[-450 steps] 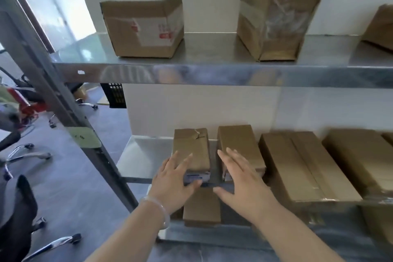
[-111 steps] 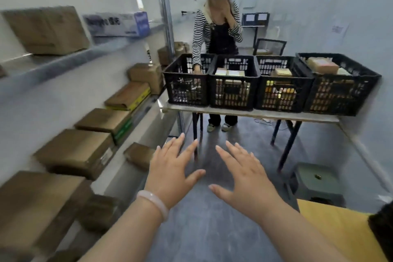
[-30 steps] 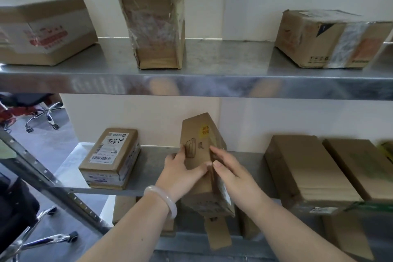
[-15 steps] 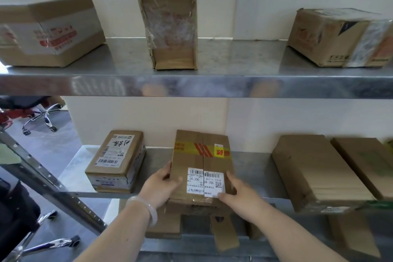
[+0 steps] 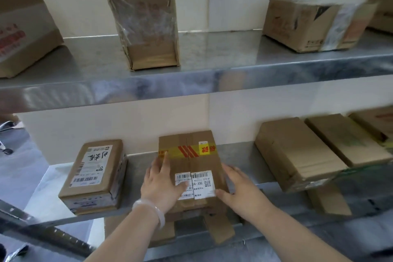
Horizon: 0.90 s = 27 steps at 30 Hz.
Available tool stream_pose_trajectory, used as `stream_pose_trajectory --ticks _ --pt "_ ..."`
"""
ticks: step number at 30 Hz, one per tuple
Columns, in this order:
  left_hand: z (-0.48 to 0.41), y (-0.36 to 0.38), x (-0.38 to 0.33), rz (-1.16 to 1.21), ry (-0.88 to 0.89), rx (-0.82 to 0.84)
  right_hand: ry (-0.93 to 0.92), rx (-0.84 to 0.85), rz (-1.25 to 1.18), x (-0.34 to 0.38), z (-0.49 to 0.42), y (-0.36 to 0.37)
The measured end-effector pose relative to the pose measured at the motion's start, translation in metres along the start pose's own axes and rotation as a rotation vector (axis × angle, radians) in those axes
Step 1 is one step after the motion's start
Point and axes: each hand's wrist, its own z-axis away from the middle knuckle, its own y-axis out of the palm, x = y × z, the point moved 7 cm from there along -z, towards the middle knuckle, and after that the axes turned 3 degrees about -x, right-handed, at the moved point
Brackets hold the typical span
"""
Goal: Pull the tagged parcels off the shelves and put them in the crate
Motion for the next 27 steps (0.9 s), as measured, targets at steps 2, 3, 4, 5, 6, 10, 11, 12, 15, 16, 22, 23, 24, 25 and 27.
stream_pose_trajectory --ticks 2,3,4,5,6,10,11,12,15,16,22,23,24,25,27 --pt "-0.002 0.003 -0.032 -0.079 0.143 -0.033 -0.022 -0.110 0.016 -0.004 0.004 -0.023" --pt "-0.002 0.009 -0.049 -0.091 0.216 -0.033 -0.033 -0.167 0.023 -0.007 0.006 -0.037" --pt "-0.001 0.015 -0.067 -0.096 0.288 -0.025 -0.047 -0.222 0.031 -0.012 0.008 -0.050" --pt "0.001 0.023 -0.086 -0.096 0.352 -0.008 -0.060 -0.270 0.035 -0.018 0.010 -0.064" --pt "0.004 0.031 -0.104 -0.084 0.405 0.015 -0.068 -0.311 0.035 -0.025 0.012 -0.079" --pt "0.016 0.070 -0.168 -0.023 0.509 0.117 -0.019 -0.434 -0.010 -0.069 0.011 -0.131" --pt "0.018 0.080 -0.183 -0.001 0.509 0.142 0.006 -0.440 -0.014 -0.082 0.009 -0.141" --pt "0.019 0.090 -0.197 0.031 0.498 0.166 0.030 -0.433 -0.009 -0.095 0.008 -0.149" --pt "0.018 0.121 -0.238 0.131 0.436 0.215 0.077 -0.405 0.035 -0.133 0.004 -0.173" --pt "0.017 0.131 -0.250 0.154 0.414 0.228 0.087 -0.409 0.046 -0.145 0.001 -0.182" --pt "0.006 0.185 -0.289 0.189 0.205 0.223 0.072 -0.271 0.032 -0.190 -0.021 -0.204" --pt "0.005 0.189 -0.290 0.181 0.166 0.209 0.053 -0.236 0.026 -0.193 -0.024 -0.203" --pt "0.005 0.192 -0.290 0.182 0.134 0.201 0.039 -0.212 0.005 -0.197 -0.028 -0.203" --pt "0.004 0.193 -0.289 0.194 0.116 0.196 0.030 -0.198 -0.027 -0.201 -0.032 -0.205" --pt "0.004 0.193 -0.286 0.216 0.110 0.187 0.018 -0.177 -0.092 -0.207 -0.040 -0.207"
